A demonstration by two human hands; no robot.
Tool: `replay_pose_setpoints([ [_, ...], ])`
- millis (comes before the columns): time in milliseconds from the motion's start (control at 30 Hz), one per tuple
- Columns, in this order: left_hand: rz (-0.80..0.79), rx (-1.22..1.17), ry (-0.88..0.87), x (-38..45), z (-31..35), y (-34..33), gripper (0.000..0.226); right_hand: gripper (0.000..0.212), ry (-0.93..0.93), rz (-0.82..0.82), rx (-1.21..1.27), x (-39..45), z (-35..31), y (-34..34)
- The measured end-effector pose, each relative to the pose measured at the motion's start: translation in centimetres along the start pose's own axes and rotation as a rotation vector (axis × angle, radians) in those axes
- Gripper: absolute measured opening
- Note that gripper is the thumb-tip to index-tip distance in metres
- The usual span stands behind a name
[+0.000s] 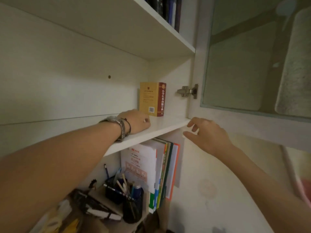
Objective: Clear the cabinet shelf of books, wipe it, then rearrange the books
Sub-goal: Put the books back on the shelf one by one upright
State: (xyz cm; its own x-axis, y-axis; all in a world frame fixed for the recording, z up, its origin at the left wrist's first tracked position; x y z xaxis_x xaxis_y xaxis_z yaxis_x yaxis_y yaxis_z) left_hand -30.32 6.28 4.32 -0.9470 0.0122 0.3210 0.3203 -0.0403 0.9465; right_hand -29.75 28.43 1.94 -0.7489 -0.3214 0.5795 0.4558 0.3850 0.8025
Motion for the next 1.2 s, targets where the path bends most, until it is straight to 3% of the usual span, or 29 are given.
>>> replay_pose_setpoints([
  [200,-0.023,0.022,-0.082,-2.0,2.8,1.0,0.03,0.022,-0.128,-0.077,0.004,-9.2,3.0,0.9],
  [333,-0.028,0.062,-0.168,-3.8,4.7,1.3,0.033,0.017,-0.176,-0.216,0.025,-14.3,5.0,1.1],
  [433,0.049,0.154,-0.295,-6.8,7.4,0.9,0.032,0.023,-0.228,-0.249,0.067,-18.0,5.8,0.9],
  [567,0.072,0.005,-0.47,-12.7,12.3,-2.9,0.034,0.024,-0.315,-0.231,0.169,-24.0,6.6,0.0],
  [833,-0.225,-0.256,-0.582,-21.2,19.4,-18.1,0.029,0.017,-0.626,-0.227,0.314,-37.6,12.1,-4.8],
  [1033,-0.448,-0.397,-0.466,-25.1,23.8,-29.3,0.024,0.027,-0.864,-0.299,0.4,-45.8,15.3,-10.2],
  [1200,-0.66,-0.482,-0.353,-28.8,27.2,-38.6,0.023,0.031,-0.927,-0.392,0.412,-50.2,18.2,-14.1],
])
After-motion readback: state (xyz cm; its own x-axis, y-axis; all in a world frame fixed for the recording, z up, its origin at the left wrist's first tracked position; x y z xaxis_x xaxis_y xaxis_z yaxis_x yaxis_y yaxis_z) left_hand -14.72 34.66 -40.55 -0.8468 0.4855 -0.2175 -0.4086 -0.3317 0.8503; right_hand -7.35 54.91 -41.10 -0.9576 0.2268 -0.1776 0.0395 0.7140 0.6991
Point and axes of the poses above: each hand's wrist, its own x-axis towards the middle knuckle, its own y-axis out of the back of the hand, z = x × y, the point moved 4 cm from there along x, towards the middle knuckle, and after that the axes turned 6 degrees about y, right-handed, at the moved point
